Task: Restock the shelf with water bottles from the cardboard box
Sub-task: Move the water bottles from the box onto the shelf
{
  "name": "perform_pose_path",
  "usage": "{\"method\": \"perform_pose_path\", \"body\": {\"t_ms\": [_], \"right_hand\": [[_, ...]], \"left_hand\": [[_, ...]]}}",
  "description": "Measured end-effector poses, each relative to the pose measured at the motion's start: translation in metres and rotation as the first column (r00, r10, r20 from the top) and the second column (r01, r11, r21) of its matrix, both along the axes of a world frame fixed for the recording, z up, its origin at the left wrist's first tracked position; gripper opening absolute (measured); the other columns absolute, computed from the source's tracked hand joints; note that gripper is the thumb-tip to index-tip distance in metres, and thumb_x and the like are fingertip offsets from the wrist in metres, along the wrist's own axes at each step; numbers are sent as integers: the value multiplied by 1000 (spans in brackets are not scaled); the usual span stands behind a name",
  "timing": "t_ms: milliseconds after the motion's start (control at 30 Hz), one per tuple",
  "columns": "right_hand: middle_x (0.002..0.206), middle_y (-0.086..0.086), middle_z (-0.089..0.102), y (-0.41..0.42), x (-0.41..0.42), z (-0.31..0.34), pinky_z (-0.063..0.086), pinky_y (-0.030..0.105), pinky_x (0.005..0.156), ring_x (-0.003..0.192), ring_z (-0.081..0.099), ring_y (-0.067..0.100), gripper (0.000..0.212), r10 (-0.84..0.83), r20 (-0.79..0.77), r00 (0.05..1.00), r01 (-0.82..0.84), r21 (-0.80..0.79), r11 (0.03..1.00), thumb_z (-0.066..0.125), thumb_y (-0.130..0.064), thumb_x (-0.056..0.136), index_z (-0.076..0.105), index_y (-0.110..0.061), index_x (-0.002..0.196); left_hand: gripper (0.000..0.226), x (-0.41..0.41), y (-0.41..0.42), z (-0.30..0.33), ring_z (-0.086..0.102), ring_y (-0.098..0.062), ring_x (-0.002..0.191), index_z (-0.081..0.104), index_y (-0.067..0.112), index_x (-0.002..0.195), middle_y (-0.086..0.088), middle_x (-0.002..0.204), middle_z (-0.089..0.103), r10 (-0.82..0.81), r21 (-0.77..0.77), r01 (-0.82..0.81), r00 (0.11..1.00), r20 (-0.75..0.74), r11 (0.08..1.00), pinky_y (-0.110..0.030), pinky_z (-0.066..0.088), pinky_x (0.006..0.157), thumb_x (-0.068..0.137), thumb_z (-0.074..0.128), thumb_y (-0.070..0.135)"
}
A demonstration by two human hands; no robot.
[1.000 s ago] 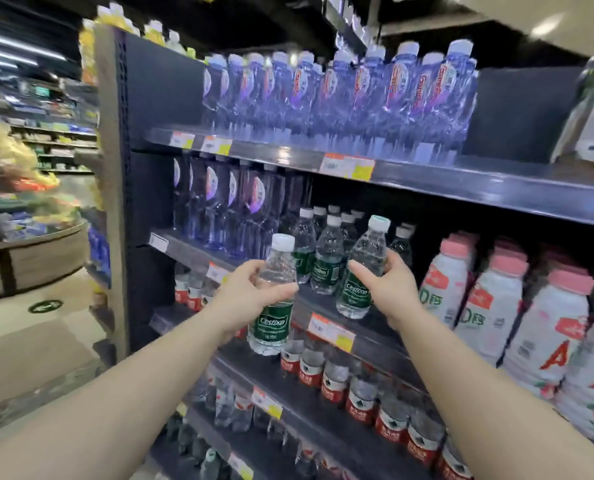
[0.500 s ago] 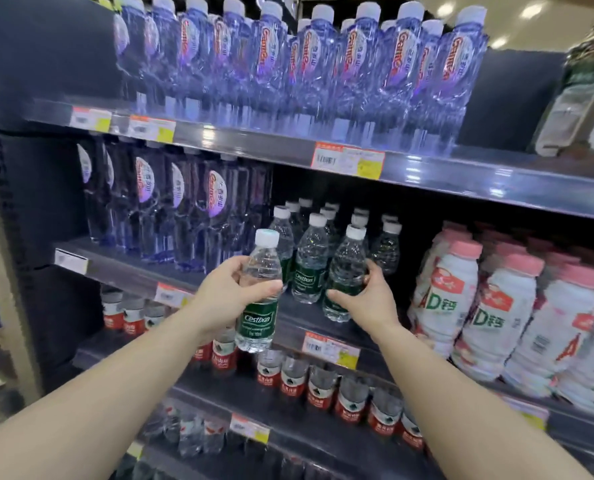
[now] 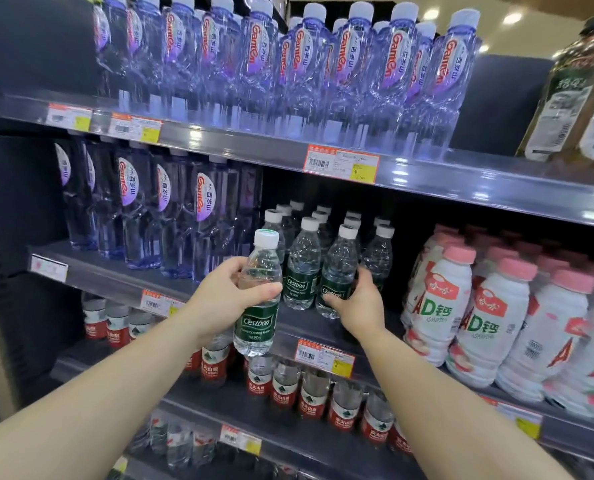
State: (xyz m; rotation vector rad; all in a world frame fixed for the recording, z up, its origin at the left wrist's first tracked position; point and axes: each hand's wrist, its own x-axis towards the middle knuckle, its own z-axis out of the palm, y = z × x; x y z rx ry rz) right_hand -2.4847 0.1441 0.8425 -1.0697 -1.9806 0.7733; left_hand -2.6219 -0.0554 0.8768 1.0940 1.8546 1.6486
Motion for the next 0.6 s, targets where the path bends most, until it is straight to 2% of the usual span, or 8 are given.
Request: {"method": "perform_pose_path", "body": {"t_ms": [100, 233, 267, 333, 400, 433, 533, 600], "right_hand": [[139, 11, 51, 0, 2, -1, 44, 36, 97, 126, 50, 28, 89, -5, -26, 1000, 4, -22, 1000, 83, -28, 75, 31, -16, 146], [125, 3, 53, -21, 16, 3, 49, 32, 81, 105, 57, 19, 75, -86, -53, 995, 91, 86, 992, 80, -41, 75, 41, -18, 135], [117, -2, 55, -29, 21, 7, 50, 31, 78, 98, 58, 15, 70, -51, -75, 996, 57, 86, 995, 79, -43, 75, 45, -20, 132], [107, -9, 57, -48, 32, 15, 53, 30, 78, 91, 60, 9, 70, 162, -86, 983, -163, -1, 987, 80, -42, 74, 45, -26, 132], [116, -12, 56, -67, 37, 22, 51, 28, 84, 99, 59, 6, 82, 355, 39, 934, -353, -60, 934, 80, -46, 72, 36, -33, 140], [121, -13, 54, -72, 37, 24, 48, 27, 85, 105, 57, 7, 86, 363, 98, 927, -361, -41, 932, 79, -50, 70, 34, -34, 141], [121, -12, 54, -76, 36, 29, 45, 27, 80, 108, 54, 11, 75, 205, 61, 977, -208, 49, 977, 78, -54, 69, 42, -29, 130], [118, -12, 58, -69, 40, 31, 47, 27, 80, 107, 56, 11, 69, 129, 15, 992, -130, 50, 990, 77, -52, 71, 46, -27, 127]], "left_hand": [[39, 3, 3, -1, 66, -10, 99, 59, 35, 106, 9, 107, 70, -6, -13, 6, 1000, -9, 1000, -34, 53, 88, 76, 82, 32], [51, 13, 10, 1, 64, -8, 99, 56, 29, 118, 9, 111, 67, -30, -9, 30, 999, -13, 1000, -24, 50, 75, 75, 82, 36], [50, 15, 13, 2, 64, -7, 97, 55, 29, 118, 8, 109, 68, -37, 0, 37, 999, -5, 999, -21, 48, 71, 76, 82, 34], [51, 20, 23, 5, 67, -8, 96, 56, 28, 119, 5, 109, 70, -47, 38, 46, 999, 16, 998, -21, 49, 71, 76, 83, 32], [63, 27, 36, 7, 67, -11, 101, 55, 25, 126, 3, 112, 70, -52, 58, 51, 999, 4, 997, -26, 52, 80, 72, 85, 37], [71, 32, 43, 9, 66, -13, 104, 53, 23, 131, 2, 114, 70, -53, 62, 53, 999, 0, 997, -31, 53, 86, 70, 86, 41], [84, 48, 65, 15, 60, -19, 114, 44, 20, 142, 0, 120, 65, -98, 58, 98, 995, 0, 993, -45, 50, 100, 71, 85, 42], [89, 53, 75, 18, 60, -17, 117, 39, 24, 143, 2, 123, 64, -185, 52, 184, 983, 13, 982, -42, 50, 98, 70, 85, 44]]}}
